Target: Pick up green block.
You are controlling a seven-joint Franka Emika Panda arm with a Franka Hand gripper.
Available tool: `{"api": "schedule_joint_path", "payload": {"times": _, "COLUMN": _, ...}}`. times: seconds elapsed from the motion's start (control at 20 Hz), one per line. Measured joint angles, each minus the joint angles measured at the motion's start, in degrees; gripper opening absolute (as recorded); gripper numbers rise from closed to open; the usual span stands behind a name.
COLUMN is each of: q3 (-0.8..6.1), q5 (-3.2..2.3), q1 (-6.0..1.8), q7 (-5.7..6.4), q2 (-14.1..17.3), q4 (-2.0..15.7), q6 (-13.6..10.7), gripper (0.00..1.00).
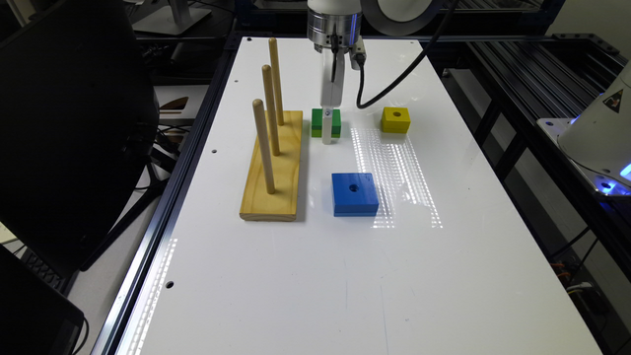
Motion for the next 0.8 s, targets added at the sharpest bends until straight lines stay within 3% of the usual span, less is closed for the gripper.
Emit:
{"api": "schedule_joint_path", "payload": {"times": 0.55, "q3": 0.04, "q5": 0.00, "q1": 0.02, "q7": 0.00, "q2": 0.00, "q4": 0.04, "q6": 0.00, "gripper": 1.00}}
{"api": "schedule_joint_path", "payload": {"times": 0.6, "q3": 0.08, "q5": 0.00, "q1": 0.05, "q7": 0.01, "q2": 0.00, "q4": 0.22, "q6": 0.00, "gripper": 0.00}}
{"api": "schedule_joint_path", "payload": {"times": 0.8, "q3": 0.08, "q5": 0.00, "q1": 0.05, "q7": 0.01, "q2": 0.00, "q4": 0.22, "q6": 0.00, "gripper": 0.00}}
